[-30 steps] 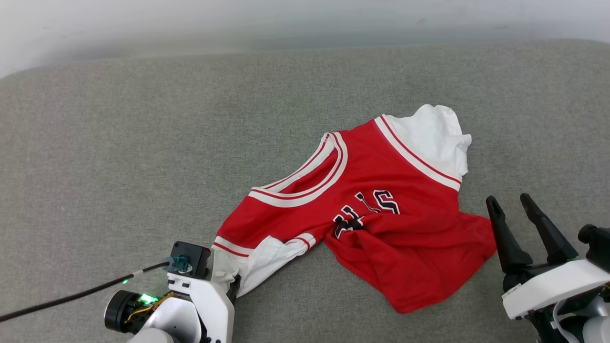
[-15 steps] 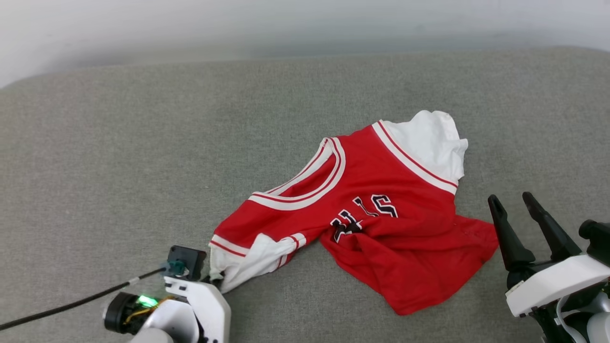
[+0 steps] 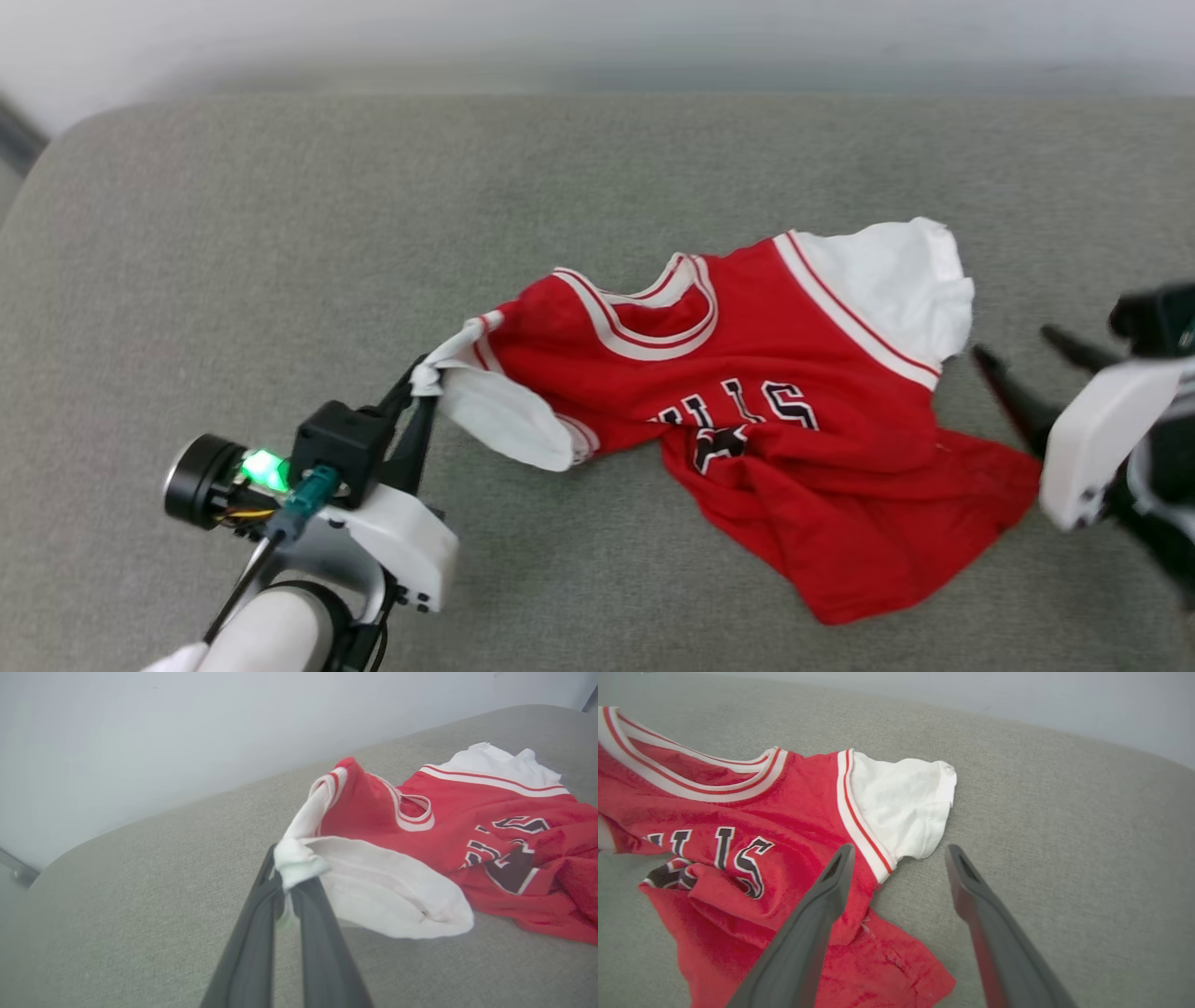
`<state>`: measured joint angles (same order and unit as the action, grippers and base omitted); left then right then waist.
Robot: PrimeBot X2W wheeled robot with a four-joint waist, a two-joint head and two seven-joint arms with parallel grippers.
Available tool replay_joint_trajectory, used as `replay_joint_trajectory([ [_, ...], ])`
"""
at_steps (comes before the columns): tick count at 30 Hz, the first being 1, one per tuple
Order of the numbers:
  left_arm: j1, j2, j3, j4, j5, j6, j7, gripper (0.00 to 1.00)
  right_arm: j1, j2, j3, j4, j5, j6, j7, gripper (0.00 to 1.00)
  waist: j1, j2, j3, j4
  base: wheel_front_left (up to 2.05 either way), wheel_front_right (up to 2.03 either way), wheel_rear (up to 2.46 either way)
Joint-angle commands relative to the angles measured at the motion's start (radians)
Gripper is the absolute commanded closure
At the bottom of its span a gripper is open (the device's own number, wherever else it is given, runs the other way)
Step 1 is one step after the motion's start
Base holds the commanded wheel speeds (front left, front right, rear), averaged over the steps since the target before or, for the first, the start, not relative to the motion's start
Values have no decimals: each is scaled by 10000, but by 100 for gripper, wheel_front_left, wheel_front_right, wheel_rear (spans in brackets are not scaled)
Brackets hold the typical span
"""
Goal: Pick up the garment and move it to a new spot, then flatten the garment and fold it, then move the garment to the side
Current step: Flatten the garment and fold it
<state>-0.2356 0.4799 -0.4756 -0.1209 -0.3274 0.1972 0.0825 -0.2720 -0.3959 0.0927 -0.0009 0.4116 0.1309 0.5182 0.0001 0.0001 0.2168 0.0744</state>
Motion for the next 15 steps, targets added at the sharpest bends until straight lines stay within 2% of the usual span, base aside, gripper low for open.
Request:
replay_joint_trajectory([
  [1, -148, 29, -27, -119, 66, -38, -50, 100, -233, -85, 1, 61, -6, -3, 199, 0, -1, -1, 295, 281, 0, 0, 0],
  [7, -377, -217, -621, -1150, 261, -275, 149, 100, -2492, -900, 118, 1216, 125, -3, 2427, 0, -1, -1, 1099, 1034, 0, 0, 0],
  [15, -844, -742, -1190, -1838, 433, -417, 210, 100, -4943, -1474, 291, 3586, -65, -3, 3801, 0, -1, -1, 2073, 2058, 0, 0, 0],
])
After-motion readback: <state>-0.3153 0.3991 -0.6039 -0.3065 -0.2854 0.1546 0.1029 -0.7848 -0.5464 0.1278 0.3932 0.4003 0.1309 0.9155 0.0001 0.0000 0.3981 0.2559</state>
